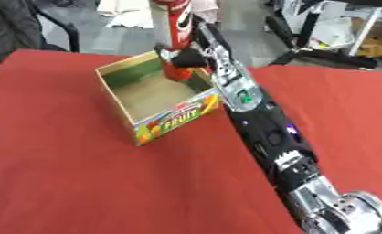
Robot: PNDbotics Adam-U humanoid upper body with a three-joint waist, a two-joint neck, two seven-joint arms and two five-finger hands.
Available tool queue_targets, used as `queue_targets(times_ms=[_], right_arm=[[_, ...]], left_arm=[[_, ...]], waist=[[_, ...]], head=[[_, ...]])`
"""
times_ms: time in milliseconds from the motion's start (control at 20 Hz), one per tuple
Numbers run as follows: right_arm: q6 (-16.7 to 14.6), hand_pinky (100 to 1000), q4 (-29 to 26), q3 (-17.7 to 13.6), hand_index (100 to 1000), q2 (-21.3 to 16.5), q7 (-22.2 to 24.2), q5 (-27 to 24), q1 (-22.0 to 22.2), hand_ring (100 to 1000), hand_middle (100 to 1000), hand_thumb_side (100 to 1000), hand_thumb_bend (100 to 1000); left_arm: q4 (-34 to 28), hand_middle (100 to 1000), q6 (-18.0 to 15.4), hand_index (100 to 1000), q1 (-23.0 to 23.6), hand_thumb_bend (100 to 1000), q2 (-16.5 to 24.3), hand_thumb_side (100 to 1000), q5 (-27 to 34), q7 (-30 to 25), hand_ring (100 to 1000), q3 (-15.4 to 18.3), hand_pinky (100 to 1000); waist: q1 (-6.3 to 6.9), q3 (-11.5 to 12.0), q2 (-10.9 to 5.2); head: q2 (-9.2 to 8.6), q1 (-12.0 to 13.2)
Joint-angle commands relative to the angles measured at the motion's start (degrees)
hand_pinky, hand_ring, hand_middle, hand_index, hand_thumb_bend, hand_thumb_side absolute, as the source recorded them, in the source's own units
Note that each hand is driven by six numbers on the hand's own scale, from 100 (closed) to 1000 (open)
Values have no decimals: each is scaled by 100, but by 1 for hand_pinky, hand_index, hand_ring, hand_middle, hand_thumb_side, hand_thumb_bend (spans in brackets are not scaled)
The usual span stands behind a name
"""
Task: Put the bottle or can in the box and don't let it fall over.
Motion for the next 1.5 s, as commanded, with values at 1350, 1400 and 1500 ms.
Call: queue_targets(times_ms=[1350, 1400, 1500], right_arm=[[-495, 982, -2236, 2, 1000, -1743, 793, -482, 1714, 896, 924, 332, 360], [-564, 982, -2500, -49, 1000, -1852, 987, -489, 1989, 898, 925, 327, 364], [-680, 980, -2964, -236, 1000, -1998, 1256, -335, 2523, 904, 928, 307, 392]], left_arm=[[-107, 784, 72, 893, 213, 483, 152, 793, -50, 140, 837, 179, 904], [-108, 784, 75, 893, 219, 483, 161, 793, -55, 146, 837, 185, 904], [-112, 784, 80, 893, 234, 482, 179, 794, -65, 155, 837, 196, 904]], waist=[[3, -887, -280], [-5, -956, -282], [-16, -1079, -281]], head=[[65, 613], [74, 658], [88, 736]])
